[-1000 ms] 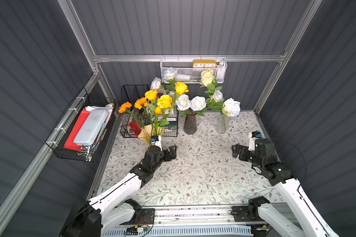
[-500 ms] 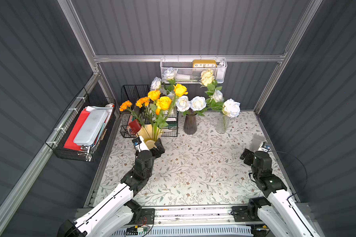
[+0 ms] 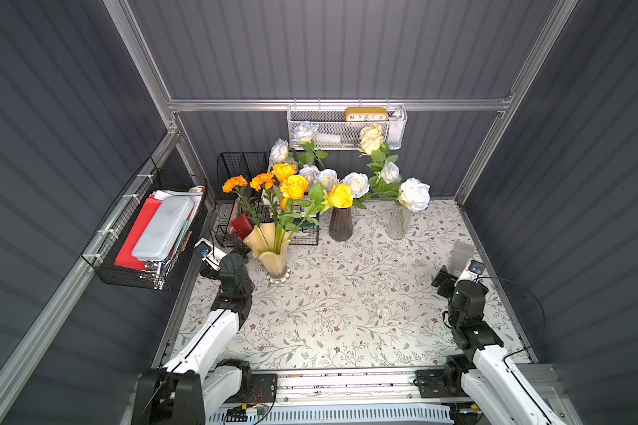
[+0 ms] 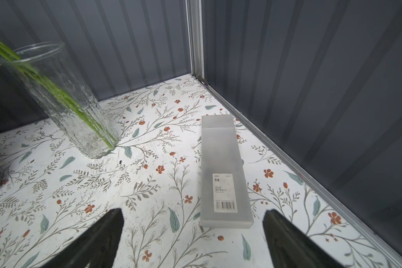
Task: Arrange the flowers in different vases according to their colors
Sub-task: Reset both arms
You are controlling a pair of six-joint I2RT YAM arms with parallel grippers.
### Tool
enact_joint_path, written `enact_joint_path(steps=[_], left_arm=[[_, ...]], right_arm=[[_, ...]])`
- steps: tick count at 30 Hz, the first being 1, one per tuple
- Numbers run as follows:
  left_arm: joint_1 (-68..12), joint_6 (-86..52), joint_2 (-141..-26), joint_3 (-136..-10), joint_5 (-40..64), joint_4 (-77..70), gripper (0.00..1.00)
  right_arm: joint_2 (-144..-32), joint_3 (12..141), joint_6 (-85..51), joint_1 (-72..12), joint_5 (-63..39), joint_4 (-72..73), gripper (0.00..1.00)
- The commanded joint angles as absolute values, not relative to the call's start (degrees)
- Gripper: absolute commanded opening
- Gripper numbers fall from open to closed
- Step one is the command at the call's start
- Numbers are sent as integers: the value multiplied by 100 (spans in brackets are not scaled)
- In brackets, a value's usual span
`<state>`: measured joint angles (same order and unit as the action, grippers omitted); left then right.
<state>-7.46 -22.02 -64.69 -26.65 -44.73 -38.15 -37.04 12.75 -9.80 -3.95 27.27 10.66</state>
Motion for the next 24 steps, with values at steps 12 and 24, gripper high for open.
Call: enact_joint_path(steps=[12,24], left_arm=[[-510,-379,-8252,-1777,-3611,-8141,99],[-501,-191,-9210,-1526,-3114,-9606,99]], right_arm=[[-5088,1140,-774,-317,2195,2941,99],[-5694,949,-653,-316,2025,3857,99]])
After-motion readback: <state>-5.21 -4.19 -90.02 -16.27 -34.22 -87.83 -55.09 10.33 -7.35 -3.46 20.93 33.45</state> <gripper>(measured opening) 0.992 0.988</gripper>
